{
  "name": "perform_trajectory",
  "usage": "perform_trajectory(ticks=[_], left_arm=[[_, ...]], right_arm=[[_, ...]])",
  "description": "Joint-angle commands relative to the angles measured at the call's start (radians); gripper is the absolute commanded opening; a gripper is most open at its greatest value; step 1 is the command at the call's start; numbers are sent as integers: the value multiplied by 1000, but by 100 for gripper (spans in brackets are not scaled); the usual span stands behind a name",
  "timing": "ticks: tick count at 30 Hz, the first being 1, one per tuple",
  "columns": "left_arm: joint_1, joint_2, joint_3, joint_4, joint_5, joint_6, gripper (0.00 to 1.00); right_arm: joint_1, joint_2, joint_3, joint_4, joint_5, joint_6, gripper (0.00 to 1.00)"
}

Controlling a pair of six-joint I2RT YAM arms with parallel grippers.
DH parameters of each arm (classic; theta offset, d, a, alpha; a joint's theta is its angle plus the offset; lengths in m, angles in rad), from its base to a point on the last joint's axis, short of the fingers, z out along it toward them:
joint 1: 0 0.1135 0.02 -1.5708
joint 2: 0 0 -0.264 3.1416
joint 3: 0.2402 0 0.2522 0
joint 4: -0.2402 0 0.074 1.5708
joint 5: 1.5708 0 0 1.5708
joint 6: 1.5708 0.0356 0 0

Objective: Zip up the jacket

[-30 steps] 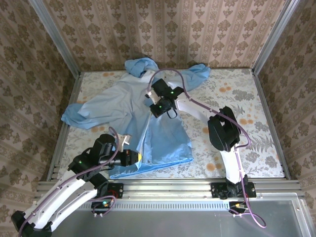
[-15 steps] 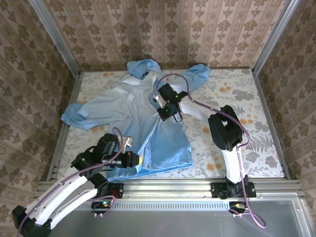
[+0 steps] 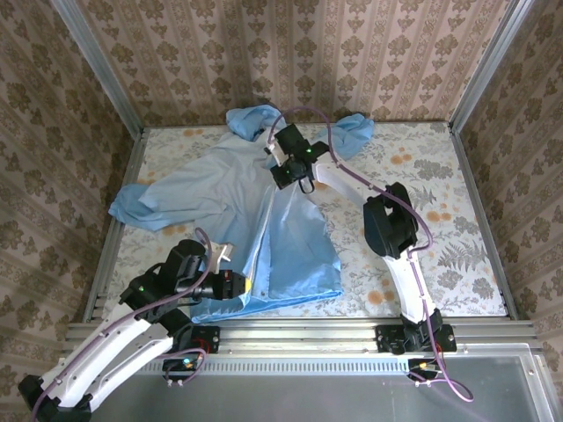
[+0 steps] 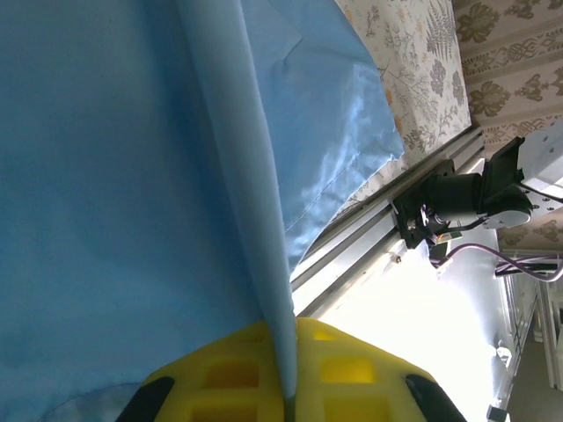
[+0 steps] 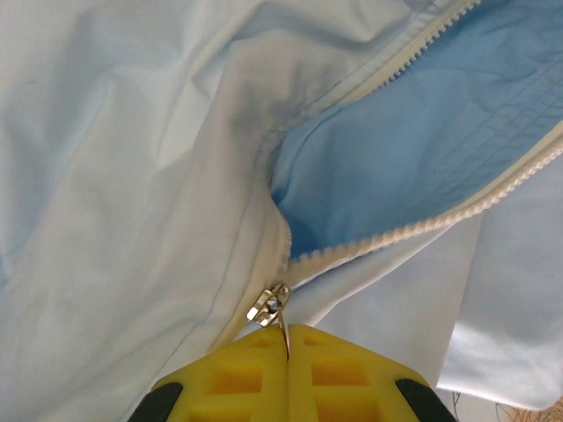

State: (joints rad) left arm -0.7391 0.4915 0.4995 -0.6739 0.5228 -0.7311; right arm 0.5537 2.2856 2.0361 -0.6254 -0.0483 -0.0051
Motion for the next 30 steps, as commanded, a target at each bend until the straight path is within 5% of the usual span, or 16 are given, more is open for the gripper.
perform_trajectory(ticks=[1, 30], left_arm=[[-12, -24, 37, -104, 89, 25, 0], [-13, -61, 36, -154, 92, 9, 0]], right_arm=[[-58, 56, 95, 3, 87, -10, 0], [-215, 293, 540, -17, 62, -2, 0]])
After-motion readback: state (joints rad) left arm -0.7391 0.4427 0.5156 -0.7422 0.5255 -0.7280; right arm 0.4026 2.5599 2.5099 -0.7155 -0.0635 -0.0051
